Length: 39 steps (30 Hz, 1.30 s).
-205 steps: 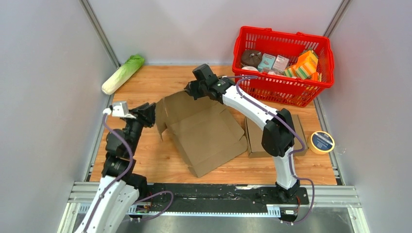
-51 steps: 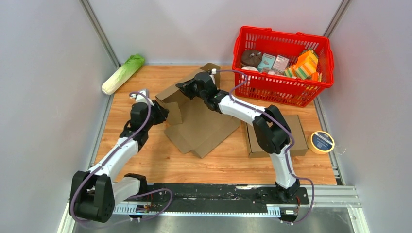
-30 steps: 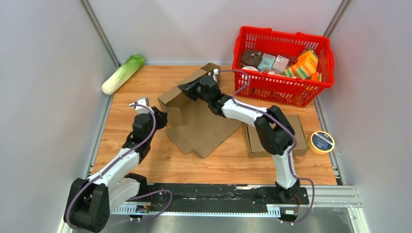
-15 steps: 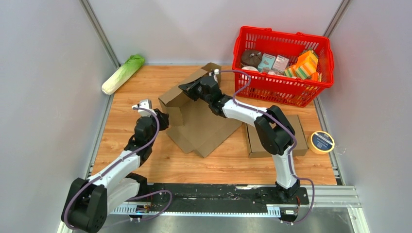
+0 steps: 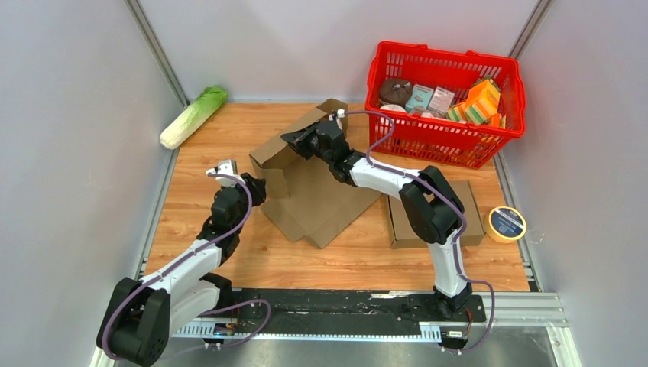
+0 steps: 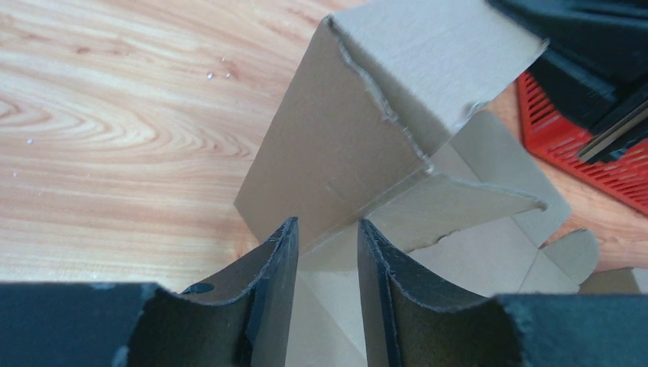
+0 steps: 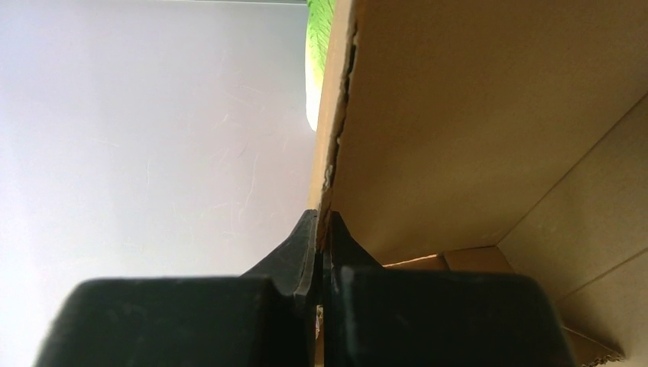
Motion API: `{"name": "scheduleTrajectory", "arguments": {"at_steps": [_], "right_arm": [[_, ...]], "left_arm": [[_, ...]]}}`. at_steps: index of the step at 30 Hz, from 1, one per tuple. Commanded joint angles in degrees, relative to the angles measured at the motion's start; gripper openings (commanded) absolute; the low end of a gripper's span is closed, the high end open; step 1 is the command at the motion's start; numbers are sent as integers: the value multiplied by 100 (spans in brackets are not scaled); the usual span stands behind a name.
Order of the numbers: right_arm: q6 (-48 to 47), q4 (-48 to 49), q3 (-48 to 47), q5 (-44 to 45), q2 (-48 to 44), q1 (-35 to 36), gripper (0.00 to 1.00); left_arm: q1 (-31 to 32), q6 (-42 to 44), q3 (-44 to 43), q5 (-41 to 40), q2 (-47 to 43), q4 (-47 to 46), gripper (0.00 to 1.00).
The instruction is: Fold the paper box
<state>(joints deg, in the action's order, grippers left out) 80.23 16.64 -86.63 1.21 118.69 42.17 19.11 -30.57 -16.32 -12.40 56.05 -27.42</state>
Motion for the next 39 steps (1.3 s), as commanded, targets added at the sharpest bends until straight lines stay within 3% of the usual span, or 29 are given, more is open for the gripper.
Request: {"name": "scheduleTrajectory", "arguments": {"at_steps": [1,8,16,25,32,37,39], "right_arm": [[-534,-468,226,37,93,-16,0],[-737,-311,427,-216,180,-16,0],[-780,-416,340,-376,242,-25,0],[-552,-469,384,-657,207,-25,0],[-359,-434,322,-833,110,-121,0],[-130,-311,287,-973,136,-139,0],[-77,-311,305,-991,128,-139,0]], "left_arm": [[49,209,111,107,-50,-782,43],[49,446,252,36,-95,-957,43],[128,1166,-90,177,669,-1591,46],[400,1589,-250,-561,1329,-2197,51],[409,1492,313,166,697,-2706,49],[409,1633,278,387,740,-2742,51],[418,1703,269,405,723,-2681,57]]}}
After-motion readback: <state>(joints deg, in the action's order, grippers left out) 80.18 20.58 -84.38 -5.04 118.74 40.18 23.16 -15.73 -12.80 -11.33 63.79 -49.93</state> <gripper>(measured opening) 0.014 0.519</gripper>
